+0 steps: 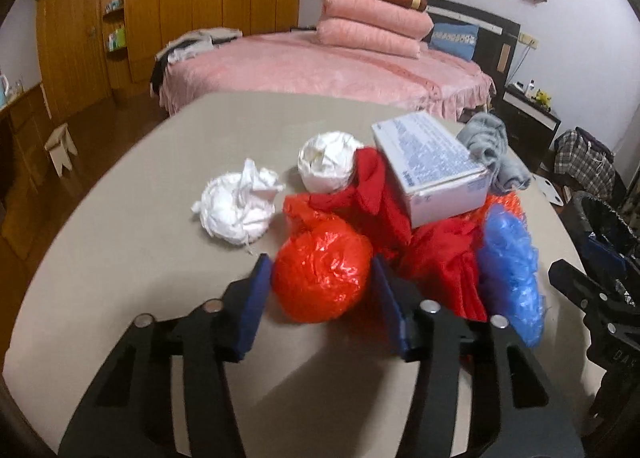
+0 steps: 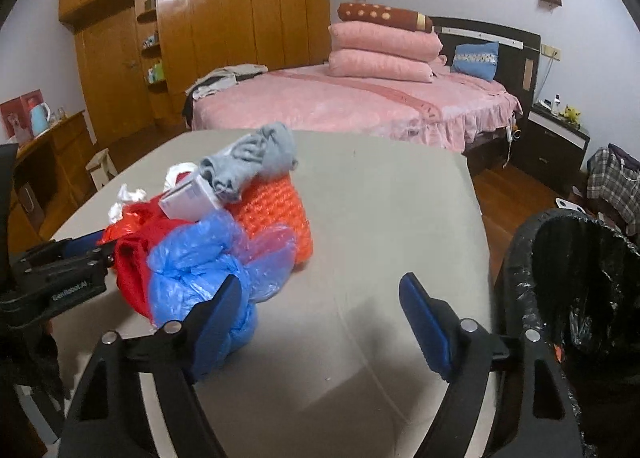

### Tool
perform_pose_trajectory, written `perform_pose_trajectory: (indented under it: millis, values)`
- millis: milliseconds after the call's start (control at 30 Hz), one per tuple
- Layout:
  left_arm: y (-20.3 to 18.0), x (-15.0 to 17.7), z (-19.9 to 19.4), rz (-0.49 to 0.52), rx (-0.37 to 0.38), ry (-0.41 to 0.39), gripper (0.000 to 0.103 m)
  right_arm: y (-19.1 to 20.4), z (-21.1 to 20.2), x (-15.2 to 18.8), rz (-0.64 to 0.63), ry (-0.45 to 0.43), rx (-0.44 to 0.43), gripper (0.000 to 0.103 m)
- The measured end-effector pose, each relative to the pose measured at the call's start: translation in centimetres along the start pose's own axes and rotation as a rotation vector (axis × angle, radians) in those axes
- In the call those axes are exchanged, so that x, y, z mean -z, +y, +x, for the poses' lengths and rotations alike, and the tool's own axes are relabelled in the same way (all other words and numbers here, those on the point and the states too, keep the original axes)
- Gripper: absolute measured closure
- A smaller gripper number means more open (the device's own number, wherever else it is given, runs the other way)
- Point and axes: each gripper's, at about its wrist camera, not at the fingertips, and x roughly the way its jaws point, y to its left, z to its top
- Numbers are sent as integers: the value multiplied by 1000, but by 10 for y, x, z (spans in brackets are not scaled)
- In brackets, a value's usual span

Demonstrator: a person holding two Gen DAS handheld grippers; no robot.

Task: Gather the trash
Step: 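Grasp the blue plastic bag with the right tool while the left tool grasps the red plastic bag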

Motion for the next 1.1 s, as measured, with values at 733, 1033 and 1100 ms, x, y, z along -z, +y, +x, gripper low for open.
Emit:
perform_pose_trajectory:
  millis: [733, 1033, 1100]
  values:
    - [5, 8, -35, 18, -5, -92, 62, 38, -8, 2, -84, 12, -145, 24]
    - [5, 11, -35, 10, 8, -104, 62, 43, 18, 6, -89, 147, -235, 55]
    - [6, 11, -37, -2, 9, -106, 62, 40, 13, 5, -77, 130, -245, 56]
